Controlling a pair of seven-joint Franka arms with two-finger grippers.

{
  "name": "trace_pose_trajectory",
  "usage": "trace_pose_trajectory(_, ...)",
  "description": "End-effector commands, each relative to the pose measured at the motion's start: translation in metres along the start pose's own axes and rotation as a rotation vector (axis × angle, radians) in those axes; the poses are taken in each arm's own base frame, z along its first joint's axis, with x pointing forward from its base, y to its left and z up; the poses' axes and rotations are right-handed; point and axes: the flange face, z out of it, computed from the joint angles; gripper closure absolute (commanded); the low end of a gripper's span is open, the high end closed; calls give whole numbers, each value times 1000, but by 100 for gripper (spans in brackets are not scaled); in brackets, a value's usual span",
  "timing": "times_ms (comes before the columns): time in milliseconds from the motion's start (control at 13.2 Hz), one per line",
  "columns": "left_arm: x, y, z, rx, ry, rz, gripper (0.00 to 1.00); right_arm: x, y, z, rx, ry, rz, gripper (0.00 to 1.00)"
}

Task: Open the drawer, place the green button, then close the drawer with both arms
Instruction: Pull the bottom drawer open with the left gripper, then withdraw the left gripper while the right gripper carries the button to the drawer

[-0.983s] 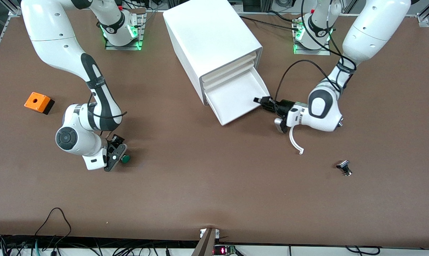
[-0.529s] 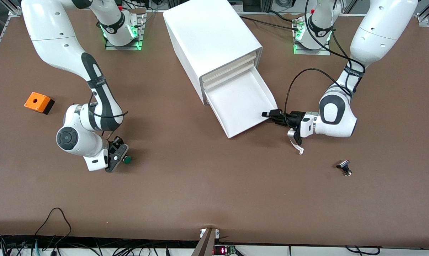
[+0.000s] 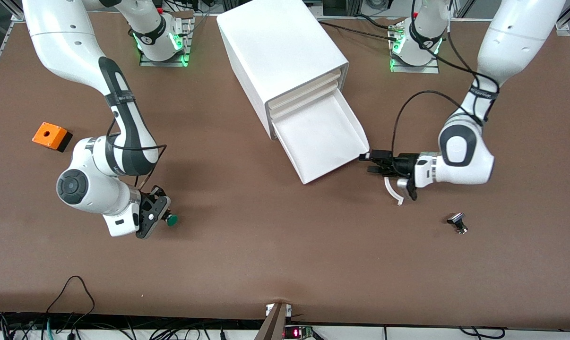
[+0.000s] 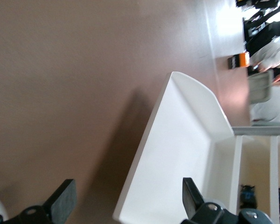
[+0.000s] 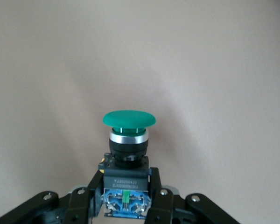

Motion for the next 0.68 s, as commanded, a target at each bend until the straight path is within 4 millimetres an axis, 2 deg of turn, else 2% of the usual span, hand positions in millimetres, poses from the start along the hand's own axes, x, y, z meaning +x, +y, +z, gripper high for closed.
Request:
trace_pose_trajectory(0,21,40,-98,310,-20,185,0,40,-22,-27,36,58,-40,91)
trace_pose_trajectory(76,25,51,-141,405,36,220,0,55,-35,-33,42,80,-67,91)
trace_pose_trajectory(151,23,61,-171,454,81,230,0,73,-52,-37,51,99,-100,91)
trace_pose_trajectory(227,16,70,-214,509,133,230,0,90,-71,-36,69,109,-135,91)
trace_pose_trajectory(302,11,80,-235,560,128,248,0,107,-91,-36,79,114,-176,91)
trace_pose_trajectory(454,-8,126,-272,660,89,270,0,136,-130,-35,74,101,-256,91)
trace_pose_trajectory(605,-30,152,-295,665,98,72,0,167,-178,-34,71,88,-352,91)
